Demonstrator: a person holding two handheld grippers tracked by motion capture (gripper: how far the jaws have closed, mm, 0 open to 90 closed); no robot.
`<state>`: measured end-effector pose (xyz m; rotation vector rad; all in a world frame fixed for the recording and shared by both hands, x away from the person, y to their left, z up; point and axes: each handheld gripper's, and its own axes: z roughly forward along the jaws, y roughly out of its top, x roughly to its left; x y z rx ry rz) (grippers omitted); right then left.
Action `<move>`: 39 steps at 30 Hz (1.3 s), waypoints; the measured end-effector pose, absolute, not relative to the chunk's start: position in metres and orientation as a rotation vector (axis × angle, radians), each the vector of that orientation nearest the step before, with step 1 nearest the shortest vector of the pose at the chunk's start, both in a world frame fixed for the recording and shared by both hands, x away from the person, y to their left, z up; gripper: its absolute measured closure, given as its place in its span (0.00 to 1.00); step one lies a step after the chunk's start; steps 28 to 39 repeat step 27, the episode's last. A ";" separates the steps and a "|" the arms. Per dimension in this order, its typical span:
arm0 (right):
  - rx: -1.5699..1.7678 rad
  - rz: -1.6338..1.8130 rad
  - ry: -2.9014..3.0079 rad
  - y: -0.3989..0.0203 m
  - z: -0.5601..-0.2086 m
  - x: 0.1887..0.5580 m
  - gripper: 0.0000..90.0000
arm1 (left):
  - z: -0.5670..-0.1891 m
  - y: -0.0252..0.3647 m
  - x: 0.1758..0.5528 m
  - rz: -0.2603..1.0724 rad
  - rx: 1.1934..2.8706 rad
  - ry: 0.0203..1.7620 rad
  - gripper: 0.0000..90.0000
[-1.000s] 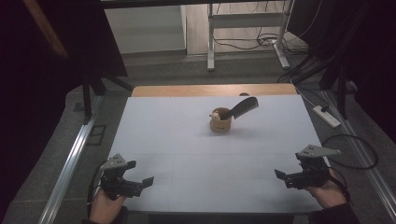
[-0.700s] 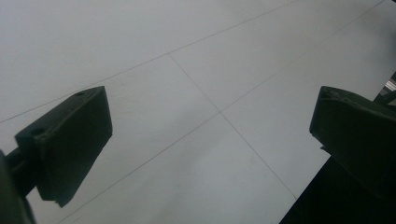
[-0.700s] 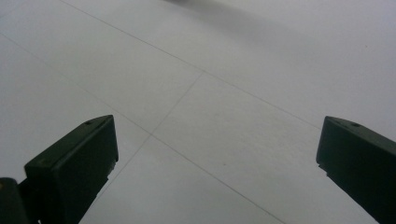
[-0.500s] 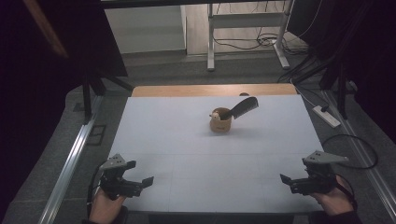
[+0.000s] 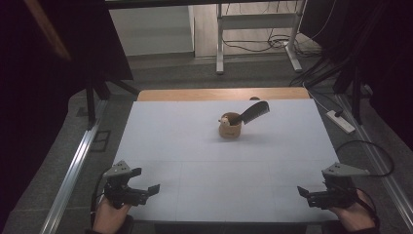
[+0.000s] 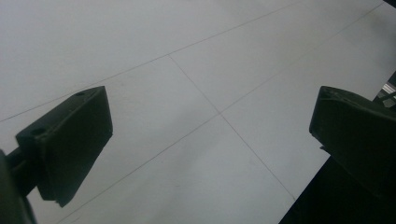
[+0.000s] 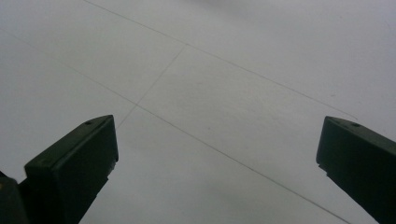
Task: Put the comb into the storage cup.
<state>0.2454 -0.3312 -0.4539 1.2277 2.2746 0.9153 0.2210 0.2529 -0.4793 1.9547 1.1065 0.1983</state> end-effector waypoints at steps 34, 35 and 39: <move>1.279 0.828 2.274 -0.337 -0.454 0.238 0.00 | -0.479 0.254 0.222 0.194 1.944 1.123 0.01; 1.279 0.828 2.274 -0.337 -0.454 0.238 0.00 | -0.479 0.254 0.222 0.194 1.944 1.123 0.01; 1.279 0.828 2.274 -0.337 -0.454 0.238 0.00 | -0.479 0.254 0.222 0.194 1.944 1.123 0.01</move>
